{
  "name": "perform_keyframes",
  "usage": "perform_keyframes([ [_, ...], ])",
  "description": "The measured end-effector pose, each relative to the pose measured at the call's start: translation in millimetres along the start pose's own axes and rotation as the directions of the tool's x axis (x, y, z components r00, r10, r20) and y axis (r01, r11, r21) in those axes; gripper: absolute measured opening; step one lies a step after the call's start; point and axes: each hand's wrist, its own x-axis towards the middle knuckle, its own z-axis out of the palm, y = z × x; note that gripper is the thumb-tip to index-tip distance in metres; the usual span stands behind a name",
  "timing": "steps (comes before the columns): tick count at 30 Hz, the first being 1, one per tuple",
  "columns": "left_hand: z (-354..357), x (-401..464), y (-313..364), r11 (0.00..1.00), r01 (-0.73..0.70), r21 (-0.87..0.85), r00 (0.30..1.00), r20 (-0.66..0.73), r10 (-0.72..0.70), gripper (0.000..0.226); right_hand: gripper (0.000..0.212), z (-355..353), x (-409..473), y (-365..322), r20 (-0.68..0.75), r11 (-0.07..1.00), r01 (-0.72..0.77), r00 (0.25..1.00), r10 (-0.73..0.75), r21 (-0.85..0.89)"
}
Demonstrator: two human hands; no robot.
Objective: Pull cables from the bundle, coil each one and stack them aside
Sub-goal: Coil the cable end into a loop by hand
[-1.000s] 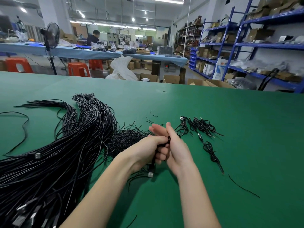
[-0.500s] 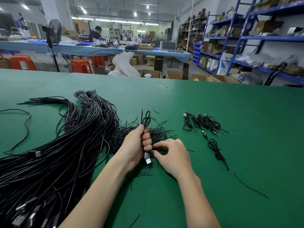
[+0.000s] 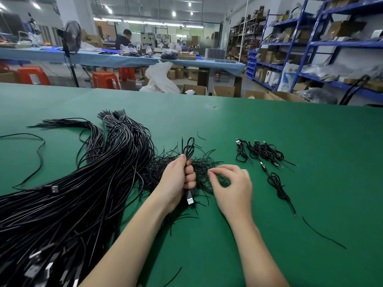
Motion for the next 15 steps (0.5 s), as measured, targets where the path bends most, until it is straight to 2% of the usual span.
perform_keyframes([
  [5, 0.9, 0.5, -1.7, 0.999, -0.016, 0.04, 1.0, 0.004, 0.016, 0.035, 0.006, -5.0, 0.2, -2.1, -0.106, 0.98, -0.098, 0.987, 0.117, 0.171],
  [7, 0.6, 2.5, -3.6, 0.998, -0.035, 0.056, 0.999, 0.01, 0.034, 0.034, 0.007, -5.7, 0.9, -4.0, -0.143, 0.938, -0.189, 0.961, 0.238, 0.29],
  [9, -0.8, 4.6, -6.0, 0.994, -0.065, 0.086, 0.998, 0.01, 0.064, 0.033, 0.008, -7.2, 2.8, -5.8, -0.169, 0.844, -0.29, 0.901, 0.4, 0.451],
  [11, -1.7, 6.5, -8.7, 0.987, -0.09, 0.133, 0.996, 0.014, 0.089, 0.033, 0.006, -10.2, 5.7, -7.9, -0.152, 0.708, -0.3, 0.853, 0.499, 0.639],
  [13, -0.3, 7.3, -11.5, 0.978, -0.108, 0.179, 0.994, 0.035, 0.104, 0.034, 0.004, -11.4, 6.2, -12.3, -0.084, 0.615, -0.271, 0.87, 0.485, 0.74],
  [15, 2.9, 6.2, -14.6, 0.968, -0.126, 0.217, 0.992, 0.059, 0.116, 0.035, 0.005, -9.9, 2.3, -18.8, -0.015, 0.636, -0.252, 0.924, 0.383, 0.729],
])
